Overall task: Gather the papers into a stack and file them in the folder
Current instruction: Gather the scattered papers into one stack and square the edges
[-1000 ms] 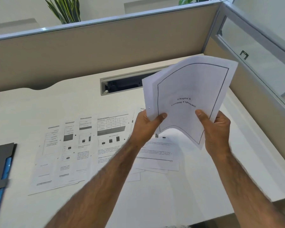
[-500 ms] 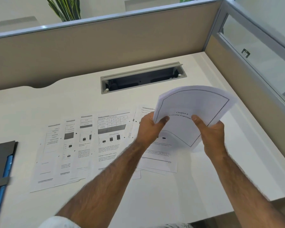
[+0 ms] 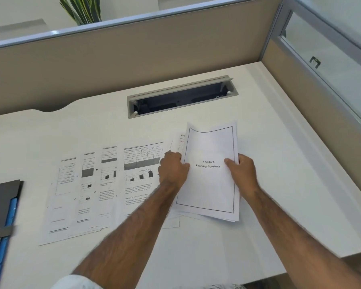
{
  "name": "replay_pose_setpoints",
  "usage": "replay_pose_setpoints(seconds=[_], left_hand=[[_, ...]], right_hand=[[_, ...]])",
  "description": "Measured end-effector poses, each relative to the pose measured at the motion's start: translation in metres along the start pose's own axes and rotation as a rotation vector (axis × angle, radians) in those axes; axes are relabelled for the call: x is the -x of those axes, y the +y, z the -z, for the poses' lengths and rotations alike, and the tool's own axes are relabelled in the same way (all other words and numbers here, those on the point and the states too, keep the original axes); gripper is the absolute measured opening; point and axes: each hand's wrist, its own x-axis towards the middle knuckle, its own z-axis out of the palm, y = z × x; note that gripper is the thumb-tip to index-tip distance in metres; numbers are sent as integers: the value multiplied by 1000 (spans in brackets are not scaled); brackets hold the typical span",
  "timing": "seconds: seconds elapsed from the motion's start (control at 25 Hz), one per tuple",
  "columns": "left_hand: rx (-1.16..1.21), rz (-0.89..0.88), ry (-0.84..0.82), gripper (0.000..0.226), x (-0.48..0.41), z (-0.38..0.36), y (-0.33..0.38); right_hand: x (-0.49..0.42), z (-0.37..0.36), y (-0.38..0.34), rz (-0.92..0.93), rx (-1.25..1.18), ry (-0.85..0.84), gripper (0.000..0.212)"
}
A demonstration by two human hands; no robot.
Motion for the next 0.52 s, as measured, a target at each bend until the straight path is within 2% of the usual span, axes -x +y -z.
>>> replay_pose_setpoints(seconds=[0.08, 0.24, 0.32, 0.48, 0.52], left_hand=[[-63, 21, 0, 42, -5, -7, -9], [-41, 41, 10, 40, -7, -6, -16], [31, 48, 33, 40, -9, -2, -14], [210, 118, 100, 61, -12, 2, -12], [208, 141, 98, 60, -14, 1, -12]], right_hand=[[-7, -8, 7, -28, 34, -6, 8], [-9, -15, 15, -43, 59, 2, 12], [-12, -16, 18, -46, 69, 5, 15], [-12, -18, 21, -46, 73, -2, 19], [-12, -18, 22, -47, 79, -3, 19]])
